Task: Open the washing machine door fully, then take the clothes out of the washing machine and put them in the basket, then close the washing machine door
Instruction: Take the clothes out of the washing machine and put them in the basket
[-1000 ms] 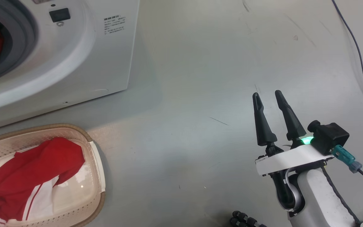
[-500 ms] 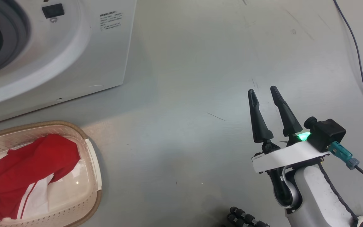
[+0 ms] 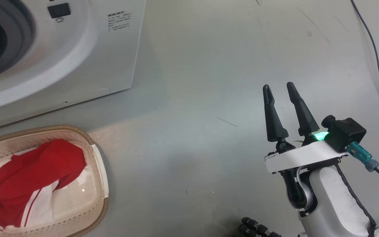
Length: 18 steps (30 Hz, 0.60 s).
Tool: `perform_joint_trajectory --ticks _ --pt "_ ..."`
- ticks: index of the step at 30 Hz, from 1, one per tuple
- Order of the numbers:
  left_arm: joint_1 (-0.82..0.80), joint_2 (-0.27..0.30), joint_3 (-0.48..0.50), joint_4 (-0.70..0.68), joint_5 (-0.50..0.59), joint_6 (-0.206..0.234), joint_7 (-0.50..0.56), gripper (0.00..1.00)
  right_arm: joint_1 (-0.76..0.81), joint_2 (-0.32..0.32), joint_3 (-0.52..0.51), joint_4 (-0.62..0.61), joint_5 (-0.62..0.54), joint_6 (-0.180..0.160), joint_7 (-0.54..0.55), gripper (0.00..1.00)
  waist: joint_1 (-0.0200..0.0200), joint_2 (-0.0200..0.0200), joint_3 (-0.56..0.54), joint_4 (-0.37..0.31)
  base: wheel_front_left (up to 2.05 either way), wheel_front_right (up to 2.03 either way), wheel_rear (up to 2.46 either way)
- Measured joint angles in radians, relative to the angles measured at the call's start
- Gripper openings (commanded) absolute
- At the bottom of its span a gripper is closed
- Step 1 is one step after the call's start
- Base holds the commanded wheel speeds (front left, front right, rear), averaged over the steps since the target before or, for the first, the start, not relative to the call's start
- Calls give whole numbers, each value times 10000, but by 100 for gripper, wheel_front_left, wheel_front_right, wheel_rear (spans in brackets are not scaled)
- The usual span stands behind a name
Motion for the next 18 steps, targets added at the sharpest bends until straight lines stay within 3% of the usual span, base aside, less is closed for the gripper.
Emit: perform_joint_trajectory --ticks 18 --pt "739 -314 -359 855 94 -704 -1626 0 -71 -6 -322 433 -232 0 0 100 0 0 -1115 587 0 0 0"
